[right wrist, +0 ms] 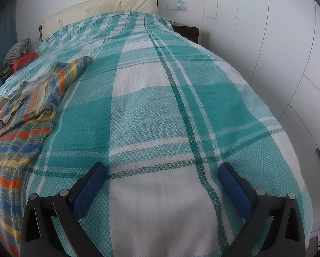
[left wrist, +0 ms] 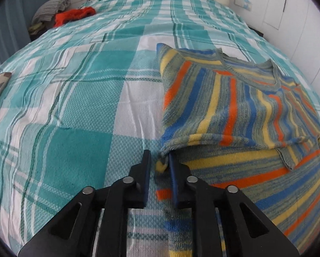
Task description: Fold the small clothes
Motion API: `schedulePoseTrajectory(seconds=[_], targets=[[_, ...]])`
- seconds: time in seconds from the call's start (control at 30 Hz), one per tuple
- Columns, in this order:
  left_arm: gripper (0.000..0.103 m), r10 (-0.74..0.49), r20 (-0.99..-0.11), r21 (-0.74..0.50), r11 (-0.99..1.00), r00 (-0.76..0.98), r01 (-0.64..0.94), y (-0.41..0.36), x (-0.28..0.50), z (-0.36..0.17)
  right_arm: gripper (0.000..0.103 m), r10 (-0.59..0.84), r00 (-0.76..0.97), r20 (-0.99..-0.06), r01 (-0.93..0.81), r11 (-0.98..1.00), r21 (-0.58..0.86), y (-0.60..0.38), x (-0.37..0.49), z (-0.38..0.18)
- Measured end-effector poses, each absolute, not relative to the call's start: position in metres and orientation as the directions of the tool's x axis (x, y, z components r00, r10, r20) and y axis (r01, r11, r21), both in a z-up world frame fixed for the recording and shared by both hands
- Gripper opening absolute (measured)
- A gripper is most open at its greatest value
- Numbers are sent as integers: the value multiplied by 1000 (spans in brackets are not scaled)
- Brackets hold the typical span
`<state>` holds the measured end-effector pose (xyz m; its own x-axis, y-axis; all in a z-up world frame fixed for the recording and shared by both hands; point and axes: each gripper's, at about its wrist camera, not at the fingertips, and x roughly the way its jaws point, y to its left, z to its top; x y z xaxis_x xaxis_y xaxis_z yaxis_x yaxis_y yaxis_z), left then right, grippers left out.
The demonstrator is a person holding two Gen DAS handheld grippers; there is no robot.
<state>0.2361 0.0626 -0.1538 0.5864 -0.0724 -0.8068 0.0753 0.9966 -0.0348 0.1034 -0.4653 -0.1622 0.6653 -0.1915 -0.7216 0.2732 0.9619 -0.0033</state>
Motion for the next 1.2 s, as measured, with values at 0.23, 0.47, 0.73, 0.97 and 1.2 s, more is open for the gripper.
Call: schedulePoseTrajectory(seconds=[0.23, 0.47, 0.73, 0.97, 1.2], targets=[[78, -179, -728, -171, 982, 662, 77, 100, 222, -109, 103, -193, 665, -722, 273, 962, -5, -465, 103, -162], [77, -343, -796, -354, 932, 499, 77, 87, 340, -112, 103, -195, 663, -723, 274, 962, -8, -466, 104, -162], [3, -115, -832, -126, 992, 543, 17, 65, 346, -138, 103, -197, 660, -725, 275, 962, -11, -466, 105, -163], [67, -101, -829, -108, 994, 550, 19, 78, 328, -128, 103, -198, 660, -725, 275, 961, -13, -466, 105, -163], [100, -63, -771, 82, 977, 634, 197, 32, 274, -120, 103, -200, 659, -725, 275, 961, -15, -466, 105, -163]])
